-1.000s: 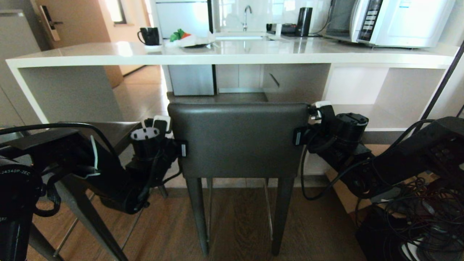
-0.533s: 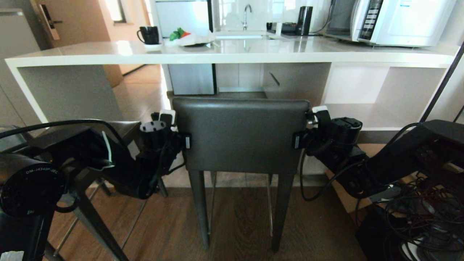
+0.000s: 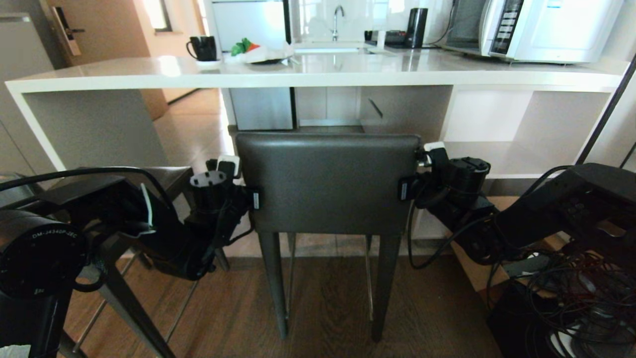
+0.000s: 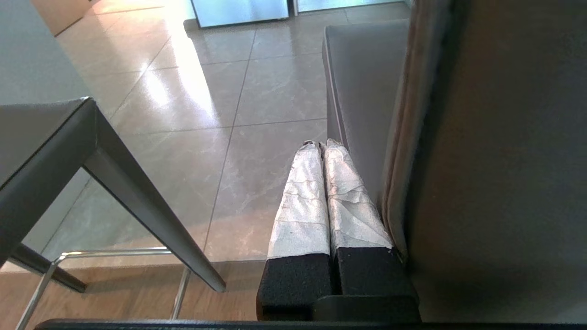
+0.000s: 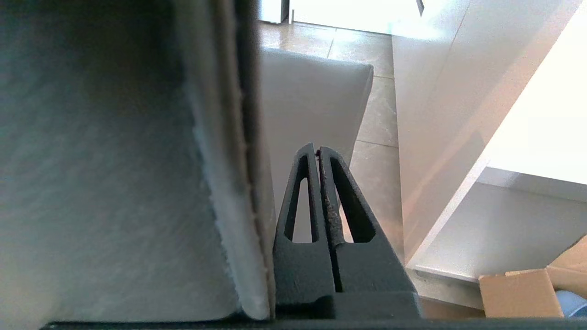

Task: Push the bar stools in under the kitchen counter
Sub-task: Push the gray chair back under the dining table

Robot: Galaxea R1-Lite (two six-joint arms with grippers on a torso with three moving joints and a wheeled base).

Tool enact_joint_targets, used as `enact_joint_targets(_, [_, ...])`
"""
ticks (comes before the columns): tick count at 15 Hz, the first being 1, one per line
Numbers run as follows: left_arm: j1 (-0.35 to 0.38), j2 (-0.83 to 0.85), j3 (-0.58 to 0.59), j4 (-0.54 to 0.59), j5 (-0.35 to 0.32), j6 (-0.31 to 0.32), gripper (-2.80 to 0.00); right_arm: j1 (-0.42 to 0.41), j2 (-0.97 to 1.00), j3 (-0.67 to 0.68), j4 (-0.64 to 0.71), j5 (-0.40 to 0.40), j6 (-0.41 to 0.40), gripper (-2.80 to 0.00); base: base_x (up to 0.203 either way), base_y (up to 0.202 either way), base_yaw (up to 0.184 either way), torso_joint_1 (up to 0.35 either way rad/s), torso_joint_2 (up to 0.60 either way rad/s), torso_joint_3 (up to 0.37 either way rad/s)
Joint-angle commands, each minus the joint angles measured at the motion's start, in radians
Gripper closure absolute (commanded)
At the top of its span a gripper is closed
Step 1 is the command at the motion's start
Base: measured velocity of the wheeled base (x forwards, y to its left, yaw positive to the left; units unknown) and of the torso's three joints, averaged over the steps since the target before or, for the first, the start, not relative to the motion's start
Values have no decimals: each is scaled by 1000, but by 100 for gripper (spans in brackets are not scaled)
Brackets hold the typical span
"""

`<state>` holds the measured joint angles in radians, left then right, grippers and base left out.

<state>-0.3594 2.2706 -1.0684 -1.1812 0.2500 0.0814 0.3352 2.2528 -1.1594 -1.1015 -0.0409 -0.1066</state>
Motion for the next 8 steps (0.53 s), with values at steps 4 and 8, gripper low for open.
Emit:
enact_joint_targets(4, [2, -11, -4, -11, 2, 0, 0, -1, -3, -14, -1, -1, -1, 0, 0, 0, 0, 0, 0, 0])
enact_joint_targets(8, [1, -14, -4, -11, 2, 12, 0, -1, -7, -8, 5, -1, -1, 0, 0, 0, 0, 0, 0, 0])
